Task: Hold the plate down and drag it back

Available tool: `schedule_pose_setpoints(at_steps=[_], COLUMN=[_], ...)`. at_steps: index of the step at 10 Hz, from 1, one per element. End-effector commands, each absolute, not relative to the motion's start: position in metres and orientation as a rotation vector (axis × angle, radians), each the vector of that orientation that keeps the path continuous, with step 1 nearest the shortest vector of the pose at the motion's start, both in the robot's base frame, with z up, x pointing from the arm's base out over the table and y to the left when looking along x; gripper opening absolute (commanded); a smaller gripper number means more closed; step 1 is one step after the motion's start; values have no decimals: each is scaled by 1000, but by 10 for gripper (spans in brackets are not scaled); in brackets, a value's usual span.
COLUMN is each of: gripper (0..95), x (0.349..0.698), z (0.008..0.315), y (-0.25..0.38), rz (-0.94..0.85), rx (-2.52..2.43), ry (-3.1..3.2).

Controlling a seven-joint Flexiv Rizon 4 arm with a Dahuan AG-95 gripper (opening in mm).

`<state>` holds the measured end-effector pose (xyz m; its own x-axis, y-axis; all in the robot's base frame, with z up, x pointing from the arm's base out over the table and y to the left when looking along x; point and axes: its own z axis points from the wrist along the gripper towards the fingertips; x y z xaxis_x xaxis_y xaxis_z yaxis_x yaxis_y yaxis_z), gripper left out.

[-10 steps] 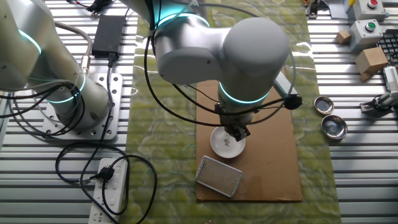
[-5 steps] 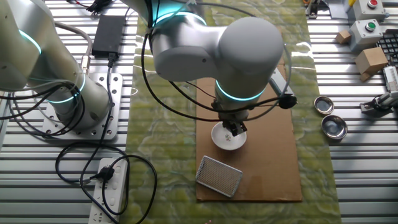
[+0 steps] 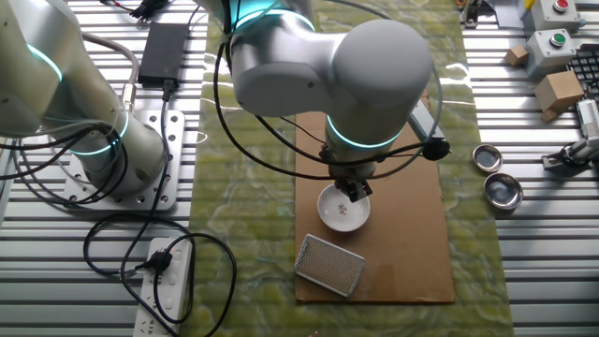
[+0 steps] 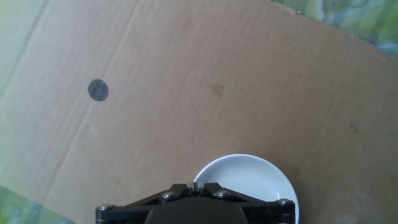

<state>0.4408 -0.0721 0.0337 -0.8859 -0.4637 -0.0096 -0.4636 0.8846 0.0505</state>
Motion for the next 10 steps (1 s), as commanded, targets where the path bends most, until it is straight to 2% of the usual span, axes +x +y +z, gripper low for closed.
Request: schedule_pose_setpoints(at_steps=[1,10], gripper=[0,0], x=[438,449], z=[35,22], y=[-81,-80], rz=[-85,-117], rx=[783,991], ry=[-3034,-2989])
